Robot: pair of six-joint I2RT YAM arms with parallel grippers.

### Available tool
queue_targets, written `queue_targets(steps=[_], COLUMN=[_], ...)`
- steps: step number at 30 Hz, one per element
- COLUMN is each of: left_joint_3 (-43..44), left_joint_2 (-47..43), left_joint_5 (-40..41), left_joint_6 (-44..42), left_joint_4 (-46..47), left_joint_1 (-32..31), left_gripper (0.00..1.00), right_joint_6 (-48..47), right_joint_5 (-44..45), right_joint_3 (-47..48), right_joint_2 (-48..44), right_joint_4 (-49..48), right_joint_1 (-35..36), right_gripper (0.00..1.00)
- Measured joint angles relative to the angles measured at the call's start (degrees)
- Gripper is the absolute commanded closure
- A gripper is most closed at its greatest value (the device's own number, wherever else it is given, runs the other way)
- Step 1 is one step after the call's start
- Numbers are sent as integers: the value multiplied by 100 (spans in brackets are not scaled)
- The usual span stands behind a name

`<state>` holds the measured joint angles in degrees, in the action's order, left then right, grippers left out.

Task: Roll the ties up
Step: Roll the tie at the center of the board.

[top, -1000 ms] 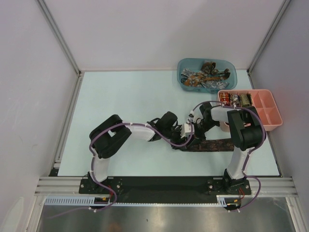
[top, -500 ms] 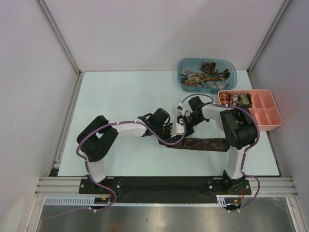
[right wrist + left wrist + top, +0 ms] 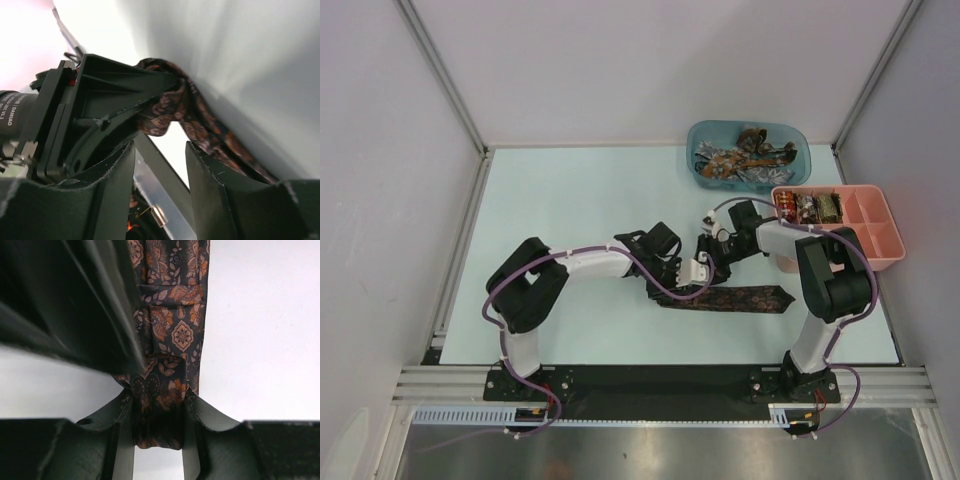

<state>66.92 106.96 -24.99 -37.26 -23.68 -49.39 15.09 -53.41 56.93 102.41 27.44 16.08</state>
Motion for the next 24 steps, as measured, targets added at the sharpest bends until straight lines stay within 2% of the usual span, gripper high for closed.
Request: queue_targets(steps=[6,9,12,13,14,15,16,19,22,24], left_joint_3=[72,74,81,81,81,81,81,81,50,-79], left_joint_2=[44,50,52,52,52,55,57,61,61,20], left_joint_5=[81,79,74,72,72,72,72,63,-87,-293], left_joint_6=[-87,-98,-166,-181,-188,-197,-205,-205,-127,24], left_joint_4=[-92,-98,-109,-109,-111,-111,-111,-103,-15,153], left_joint_1=[-52,-52,-57,-57,-59,-59,-59,-46,37,181], left_gripper=[78,76,74,72,71,68,65,45,33,29], right_joint_6=[411,474,455,431,428,424,374,275,107,-39], right_joint_5=[-173,-168,-70,-46,-44,-46,-46,-24,138,289], right_joint_3=[-98,-105,-120,-120,-120,-120,-120,-120,-120,-131], right_joint_2=[146,286,433,468,503,533,538,538,538,538], right_joint_4=[-490,-640,-726,-726,-723,-721,-713,-673,-525,-389], right_joint_1=[278,378,444,452,461,470,474,483,476,442], right_gripper=[51,57,70,83,92,98,100,100,100,100])
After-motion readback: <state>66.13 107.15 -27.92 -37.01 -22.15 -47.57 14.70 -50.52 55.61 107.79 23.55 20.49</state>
